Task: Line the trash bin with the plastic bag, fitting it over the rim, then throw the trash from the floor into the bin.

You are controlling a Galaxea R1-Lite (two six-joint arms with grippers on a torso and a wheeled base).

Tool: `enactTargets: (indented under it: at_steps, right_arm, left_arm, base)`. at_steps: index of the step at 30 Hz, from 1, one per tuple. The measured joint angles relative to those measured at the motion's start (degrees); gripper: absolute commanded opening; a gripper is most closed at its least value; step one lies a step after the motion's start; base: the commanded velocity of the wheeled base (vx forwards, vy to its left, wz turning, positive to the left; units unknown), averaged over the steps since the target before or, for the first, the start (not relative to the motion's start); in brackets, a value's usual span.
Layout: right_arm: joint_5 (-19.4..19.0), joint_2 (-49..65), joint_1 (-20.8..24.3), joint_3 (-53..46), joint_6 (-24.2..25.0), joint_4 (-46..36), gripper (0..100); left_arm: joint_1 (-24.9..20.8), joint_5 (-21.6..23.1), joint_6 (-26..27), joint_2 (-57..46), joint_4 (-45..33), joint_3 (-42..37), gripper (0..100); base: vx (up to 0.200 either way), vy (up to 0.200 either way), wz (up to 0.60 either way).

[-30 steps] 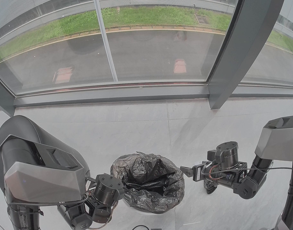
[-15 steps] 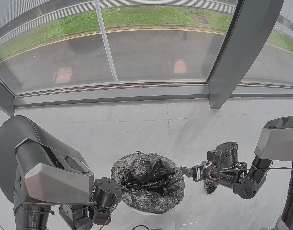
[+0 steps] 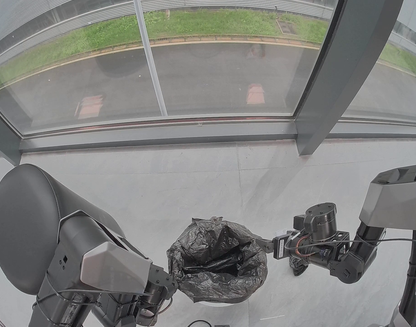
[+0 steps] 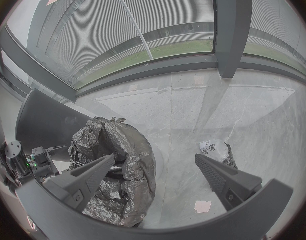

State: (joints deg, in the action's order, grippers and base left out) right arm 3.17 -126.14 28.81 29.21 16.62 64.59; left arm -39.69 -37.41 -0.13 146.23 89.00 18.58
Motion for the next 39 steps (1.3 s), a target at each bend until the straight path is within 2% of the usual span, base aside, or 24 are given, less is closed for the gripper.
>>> enactTargets:
  at_steps: [10, 19, 33, 39]
  right_arm:
    - [0.09, -0.63, 0.0, 0.11, 0.0, 0.2, 100]
    - [0.16, -1.82, 0.0, -0.09, -0.09, 3.95, 100]
    - [0.17, -2.8, 0.0, -0.22, -0.11, 4.24, 100]
    - [-0.44, -2.45, 0.02, -1.32, -0.2, 4.41, 100]
  left_arm:
    - [1.08, 1.83, -0.3, 1.87, -0.07, 1.82, 100]
    - [1.8, 3.28, 0.24, 2.6, -0.05, 8.34, 100]
    - [2.68, 4.44, 0.35, 1.4, -0.11, 13.73, 100]
    - [2.44, 4.57, -0.49, 1.01, -0.11, 13.29, 100]
  base:
    - [0.0, 0.0, 0.0]
    - [0.0, 0.0, 0.0]
    - [0.0, 0.0, 0.0]
    - [0.0, 0.0, 0.0]
